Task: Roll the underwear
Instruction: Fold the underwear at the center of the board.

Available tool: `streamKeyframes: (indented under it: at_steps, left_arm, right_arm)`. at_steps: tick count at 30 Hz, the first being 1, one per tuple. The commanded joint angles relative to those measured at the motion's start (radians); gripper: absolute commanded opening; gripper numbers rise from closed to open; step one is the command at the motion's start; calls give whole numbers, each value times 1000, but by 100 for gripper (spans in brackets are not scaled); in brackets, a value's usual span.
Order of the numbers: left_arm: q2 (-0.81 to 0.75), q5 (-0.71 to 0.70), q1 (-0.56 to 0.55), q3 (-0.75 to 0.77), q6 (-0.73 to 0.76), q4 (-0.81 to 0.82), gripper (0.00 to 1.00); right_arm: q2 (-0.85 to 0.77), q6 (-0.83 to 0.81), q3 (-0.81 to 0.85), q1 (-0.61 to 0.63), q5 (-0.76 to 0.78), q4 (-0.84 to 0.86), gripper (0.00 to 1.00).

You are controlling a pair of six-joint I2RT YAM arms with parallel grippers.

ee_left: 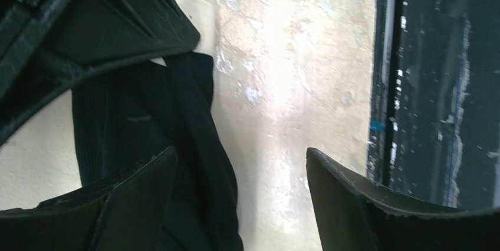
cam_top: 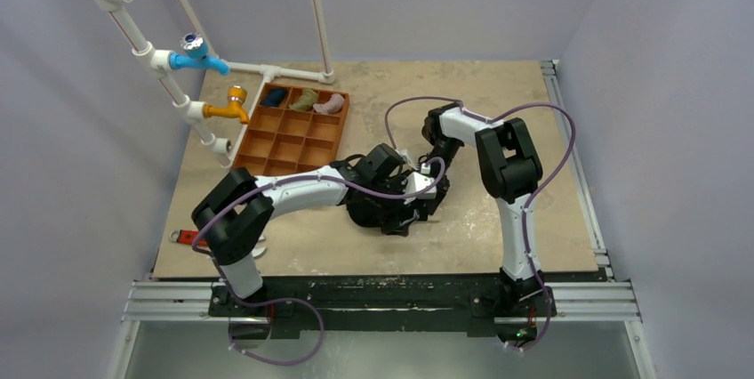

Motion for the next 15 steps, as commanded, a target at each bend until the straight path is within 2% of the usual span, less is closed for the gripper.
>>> streamKeyframes:
  at_steps: [1, 4, 9, 12, 13, 15]
  left_arm:
    - [52, -72, -17, 62, 28, 75, 77]
    - [85, -93, -24, 82, 22, 90, 71]
    - [117, -98, -24, 105, 9, 109, 51]
    - [129, -81, -25, 123, 0, 97, 29]
    - [130, -75, -24, 126, -2, 92, 22]
    - [127, -67, -23, 127, -5, 86, 0]
  right_arm:
    - [-4, -24, 19, -2, -29, 8, 16]
    - [-5, -22, 16, -2, -28, 7, 16]
    - [-7, -23, 10, -2, -32, 9, 16]
    - [-6, -26, 9, -3, -40, 9, 18]
    - [-5, -28, 4, -3, -44, 8, 22]
    - [-7, -35, -2, -6, -49, 9, 31]
